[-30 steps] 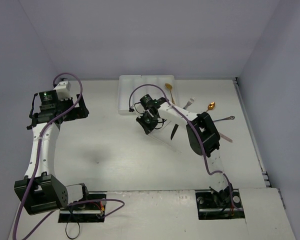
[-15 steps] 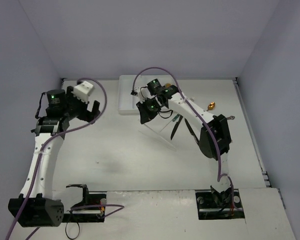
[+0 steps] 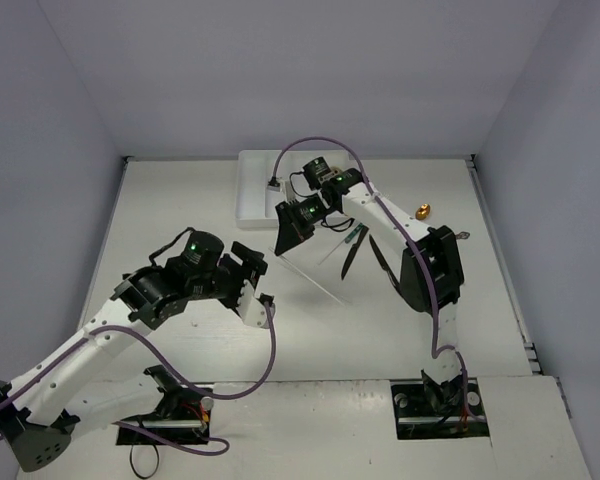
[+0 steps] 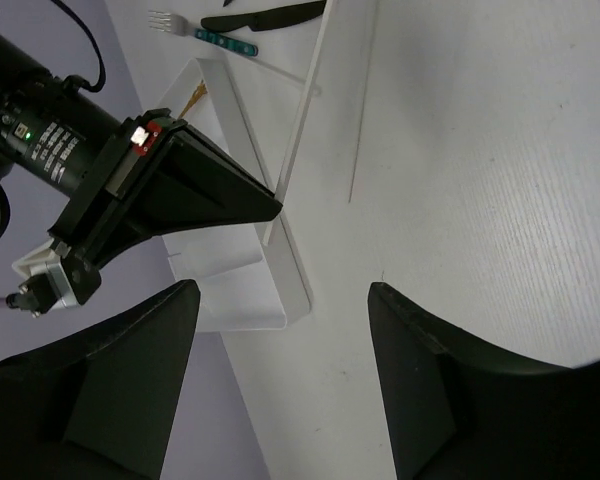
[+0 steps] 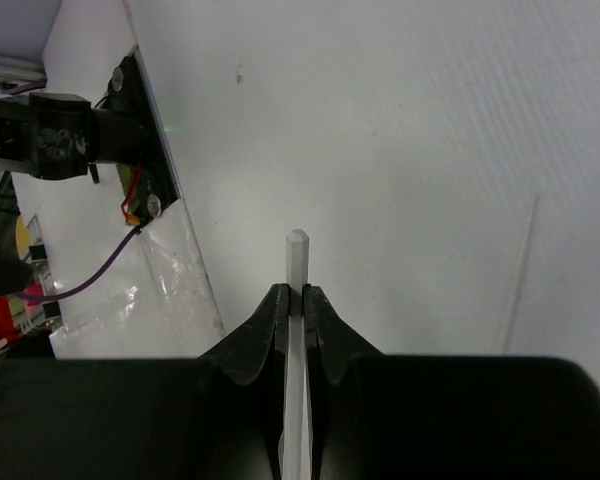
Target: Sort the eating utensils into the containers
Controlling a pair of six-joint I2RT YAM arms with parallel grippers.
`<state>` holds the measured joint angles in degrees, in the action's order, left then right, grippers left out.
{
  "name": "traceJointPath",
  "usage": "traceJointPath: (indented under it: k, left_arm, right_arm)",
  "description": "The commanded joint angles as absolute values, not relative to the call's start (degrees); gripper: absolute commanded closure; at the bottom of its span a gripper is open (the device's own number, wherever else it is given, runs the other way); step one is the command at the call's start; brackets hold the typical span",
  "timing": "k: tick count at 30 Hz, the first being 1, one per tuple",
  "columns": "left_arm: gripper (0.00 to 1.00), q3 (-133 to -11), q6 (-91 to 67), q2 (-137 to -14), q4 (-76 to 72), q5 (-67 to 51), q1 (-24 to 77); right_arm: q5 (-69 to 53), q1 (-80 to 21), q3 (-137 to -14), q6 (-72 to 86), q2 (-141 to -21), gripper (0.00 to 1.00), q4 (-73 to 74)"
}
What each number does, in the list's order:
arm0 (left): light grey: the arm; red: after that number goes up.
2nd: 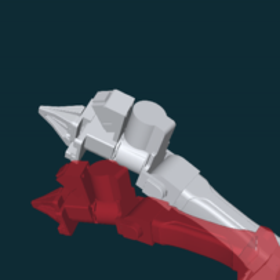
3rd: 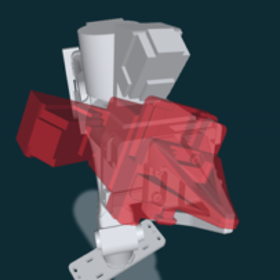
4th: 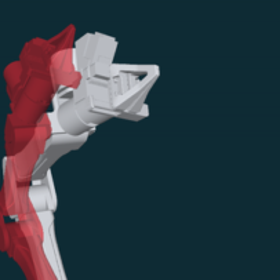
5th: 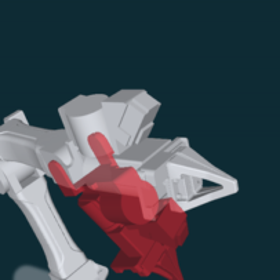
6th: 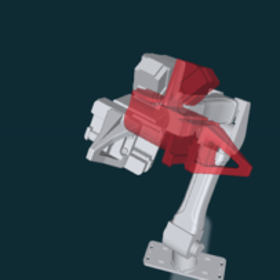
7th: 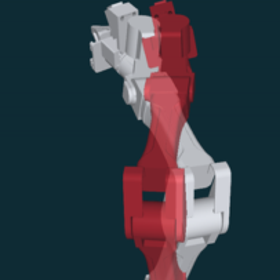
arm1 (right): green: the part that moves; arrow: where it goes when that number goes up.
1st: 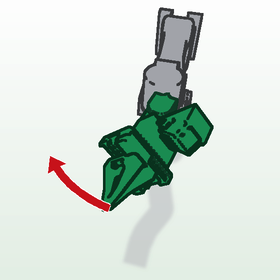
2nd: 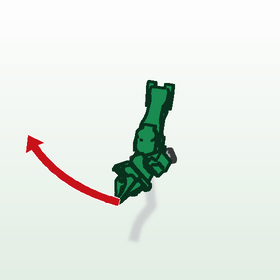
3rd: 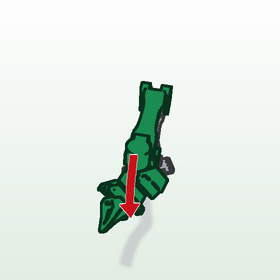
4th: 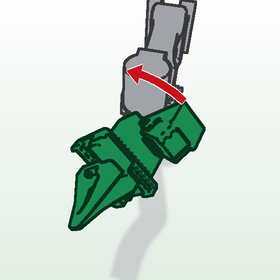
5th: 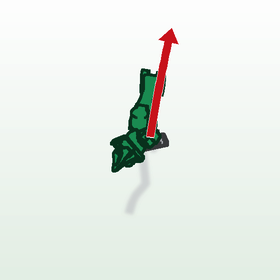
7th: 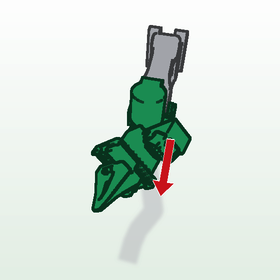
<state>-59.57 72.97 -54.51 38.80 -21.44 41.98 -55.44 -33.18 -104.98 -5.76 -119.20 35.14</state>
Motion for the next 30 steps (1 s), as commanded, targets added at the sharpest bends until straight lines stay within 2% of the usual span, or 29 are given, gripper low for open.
traceJointPath:
  k: [1,12,26,28,30]
  left_arm:
    - [0.37,-63.25,81.22,-58.57,38.74,-24.88,45.02]
    - [0.47,-66.09,79.29,-67.39,40.37,-27.88,48.12]
    - [0.49,-68.2,75.35,-74.29,41.57,-25.61,47.76]
    - [0.52,-68.44,74.85,-74.83,41.69,-25.25,47.76]
    - [0.59,-68.85,74.38,-75.72,42.17,-24.78,47.69]
  right_arm:
    - [-62.87,-34.9,-103.34,-4.59,-117.28,1.0,35.86]
    - [-72.0,-37.13,-102.61,-2.6,-119.27,1.0,35.68]
    - [-74.04,-37.71,-102.34,-2.06,-118.34,1.0,35.6]
    - [-74.09,-37.74,-102.22,-2.08,-118.13,1.0,35.6]
    - [-74.15,-37.85,-102.1,-2.02,-117.88,1.0,35.6]
